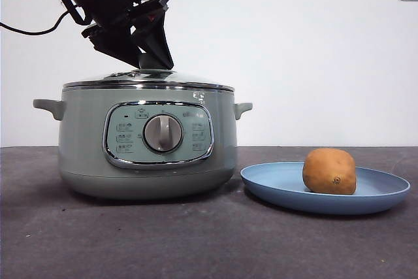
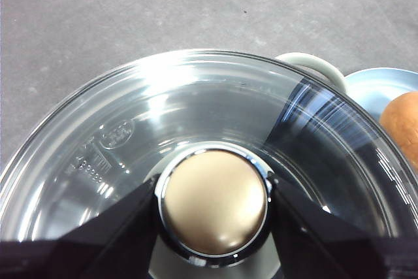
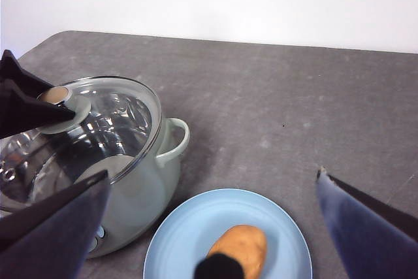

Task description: Take the potato out from the steamer,put the potato on the plate,close the lid

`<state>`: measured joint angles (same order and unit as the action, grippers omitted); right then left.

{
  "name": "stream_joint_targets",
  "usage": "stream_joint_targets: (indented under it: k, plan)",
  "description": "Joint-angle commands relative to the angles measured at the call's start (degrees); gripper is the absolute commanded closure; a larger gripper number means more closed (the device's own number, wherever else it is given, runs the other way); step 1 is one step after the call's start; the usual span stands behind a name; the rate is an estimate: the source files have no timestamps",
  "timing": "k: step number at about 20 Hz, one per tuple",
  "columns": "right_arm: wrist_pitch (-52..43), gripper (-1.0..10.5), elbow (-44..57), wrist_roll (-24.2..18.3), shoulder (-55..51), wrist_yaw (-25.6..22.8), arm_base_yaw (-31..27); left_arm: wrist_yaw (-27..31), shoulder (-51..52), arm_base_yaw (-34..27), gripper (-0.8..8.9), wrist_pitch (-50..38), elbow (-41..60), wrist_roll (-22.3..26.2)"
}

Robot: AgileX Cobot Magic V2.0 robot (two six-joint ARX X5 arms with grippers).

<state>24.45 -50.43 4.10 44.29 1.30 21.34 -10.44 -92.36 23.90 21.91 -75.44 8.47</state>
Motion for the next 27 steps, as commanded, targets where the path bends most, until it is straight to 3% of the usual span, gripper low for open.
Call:
stream_joint_targets:
  k: [1,2,4,5,13,20,24,27]
  plan:
    - [-0.33,3.2,0.33,0.52,-0.07,-0.15,0.00,-0.17,-1.25,0.15,7.76,-0.09,0.00,0.63]
    - [-0.33,3.2,0.33,0.52,-0.07,-0.15,0.00,-0.17,-1.25,0.15,6.66,0.17,-0.02,0.61]
    - [-0.33,3.2,0.33,0.52,-0.07,-0.11,0.04,-0.13,-1.25,0.13,3.50,0.52,-0.02,0.59]
    - [-0.31,3.2,0.33,0.52,-0.07,-0.07,0.04,-0.13,-1.22,0.13,2.83,0.42,-0.02,0.59]
    - [2.69,3.2,0.33,0.52,-0.07,0.28,0.07,-0.02,0.59,0.15,2.79,0.48,-0.04,0.55]
    - [6.56,3.2,0.33,0.59,-0.07,3.69,0.20,-0.15,12.20,0.15,2.79,8.24,-0.04,0.09]
    - [12.02,3.2,0.33,1.68,-0.04,11.85,0.20,-0.83,21.38,0.15,2.79,19.87,-0.04,-0.72]
    - [16.72,3.2,0.33,3.13,-0.04,20.68,0.20,-6.23,26.88,0.15,2.85,28.63,-0.04,-2.16]
